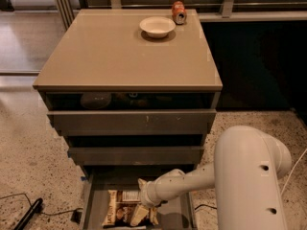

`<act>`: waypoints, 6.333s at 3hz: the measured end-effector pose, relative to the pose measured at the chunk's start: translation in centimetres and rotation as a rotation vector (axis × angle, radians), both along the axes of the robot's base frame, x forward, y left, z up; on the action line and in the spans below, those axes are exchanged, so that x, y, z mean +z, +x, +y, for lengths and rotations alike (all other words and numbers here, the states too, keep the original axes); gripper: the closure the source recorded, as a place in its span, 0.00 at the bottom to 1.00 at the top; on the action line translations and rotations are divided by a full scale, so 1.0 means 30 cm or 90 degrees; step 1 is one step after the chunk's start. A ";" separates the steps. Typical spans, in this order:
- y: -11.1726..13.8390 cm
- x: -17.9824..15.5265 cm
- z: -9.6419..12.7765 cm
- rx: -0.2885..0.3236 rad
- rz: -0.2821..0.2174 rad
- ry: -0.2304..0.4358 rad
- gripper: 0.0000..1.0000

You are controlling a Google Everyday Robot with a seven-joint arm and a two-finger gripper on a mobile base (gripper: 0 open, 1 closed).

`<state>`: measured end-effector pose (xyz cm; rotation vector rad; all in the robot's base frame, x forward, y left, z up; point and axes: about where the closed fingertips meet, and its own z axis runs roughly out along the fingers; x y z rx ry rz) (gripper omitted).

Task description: Pick brown chip bag from bottom drawer and place on counter

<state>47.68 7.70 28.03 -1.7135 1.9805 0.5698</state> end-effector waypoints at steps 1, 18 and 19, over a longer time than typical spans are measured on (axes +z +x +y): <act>0.047 0.069 0.007 0.020 -0.030 -0.018 0.00; 0.043 -0.325 0.043 -0.091 0.022 -0.076 0.00; 0.047 -0.338 0.046 -0.096 0.022 -0.058 0.00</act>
Offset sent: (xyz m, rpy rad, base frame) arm 0.0166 0.0023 0.0223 -0.0322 -0.0514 0.0299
